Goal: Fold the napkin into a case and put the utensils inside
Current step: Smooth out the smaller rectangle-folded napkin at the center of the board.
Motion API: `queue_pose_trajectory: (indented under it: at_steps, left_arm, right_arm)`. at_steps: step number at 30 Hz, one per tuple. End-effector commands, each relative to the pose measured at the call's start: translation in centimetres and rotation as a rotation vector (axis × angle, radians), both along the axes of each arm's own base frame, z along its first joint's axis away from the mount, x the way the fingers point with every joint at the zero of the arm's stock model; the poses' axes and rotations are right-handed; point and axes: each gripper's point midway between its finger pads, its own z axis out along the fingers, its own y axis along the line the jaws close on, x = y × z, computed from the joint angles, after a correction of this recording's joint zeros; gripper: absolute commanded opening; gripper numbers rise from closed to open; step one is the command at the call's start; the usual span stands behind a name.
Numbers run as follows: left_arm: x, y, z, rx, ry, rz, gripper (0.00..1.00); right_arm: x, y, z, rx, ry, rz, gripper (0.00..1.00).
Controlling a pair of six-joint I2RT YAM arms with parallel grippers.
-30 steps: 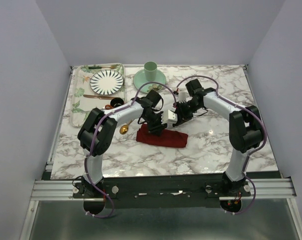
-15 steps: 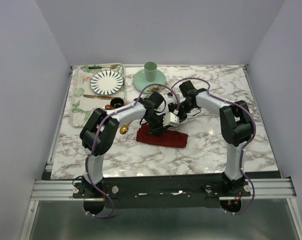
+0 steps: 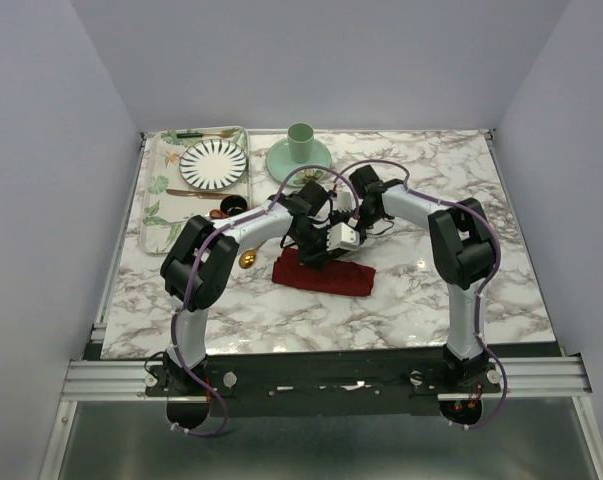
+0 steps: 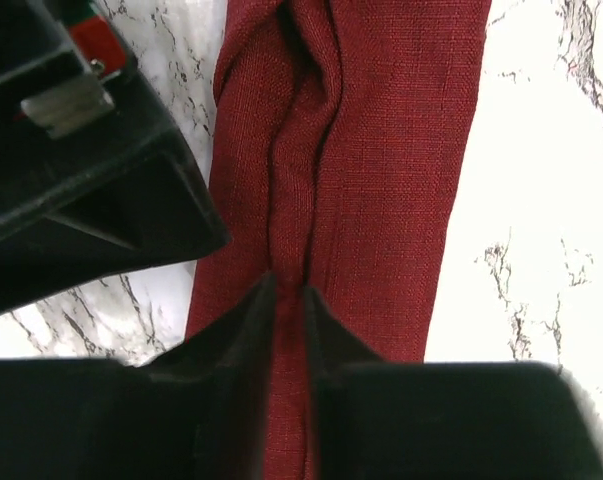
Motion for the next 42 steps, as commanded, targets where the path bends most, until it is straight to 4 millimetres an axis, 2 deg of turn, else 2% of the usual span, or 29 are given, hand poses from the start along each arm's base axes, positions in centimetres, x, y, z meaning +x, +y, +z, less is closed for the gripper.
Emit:
queue_pose_trajectory:
  at_steps: [1, 3, 6, 10, 20, 26, 35, 38, 42]
  left_arm:
    - [0.0, -0.2, 0.6, -0.01, -0.002, -0.002, 0.44]
    - [0.3, -0.2, 1.3, -0.025, 0.011, 0.019, 0.5]
    - [0.6, -0.3, 2.3, -0.053, 0.024, 0.03, 0.54]
    - [-0.1, -0.5, 2.8, -0.067, 0.04, 0.018, 0.56]
    - [-0.7, -1.0, 1.4, -0.032, 0.053, 0.014, 0.58]
    - [-0.6, -1.1, 0.3, -0.003, 0.046, 0.02, 0.54]
    - [-1.1, -1.1, -0.7, 0.022, 0.048, -0.001, 0.42]
    - [-1.1, -1.1, -0.7, 0.019, 0.044, -0.001, 0.37]
    - [-0.9, -1.4, -0.5, 0.008, 0.03, 0.001, 0.23]
  right_arm:
    - [0.3, 0.7, 0.5, 0.027, -0.002, 0.015, 0.35]
    - [0.4, 0.8, 0.7, 0.029, -0.005, 0.013, 0.35]
    - [0.3, 0.7, 1.0, 0.034, -0.02, 0.036, 0.35]
    - [0.0, 0.8, 1.5, 0.045, -0.008, 0.044, 0.35]
    - [-0.8, 0.6, 1.1, 0.044, 0.026, 0.056, 0.38]
    - [-1.1, 0.3, 0.0, 0.019, 0.033, 0.067, 0.38]
    - [-1.5, 0.2, -1.3, 0.002, 0.05, 0.079, 0.36]
    - [-1.6, 0.3, -1.4, 0.003, 0.055, 0.08, 0.32]
    - [-1.6, 0.6, -1.0, 0.02, 0.05, 0.086, 0.26]
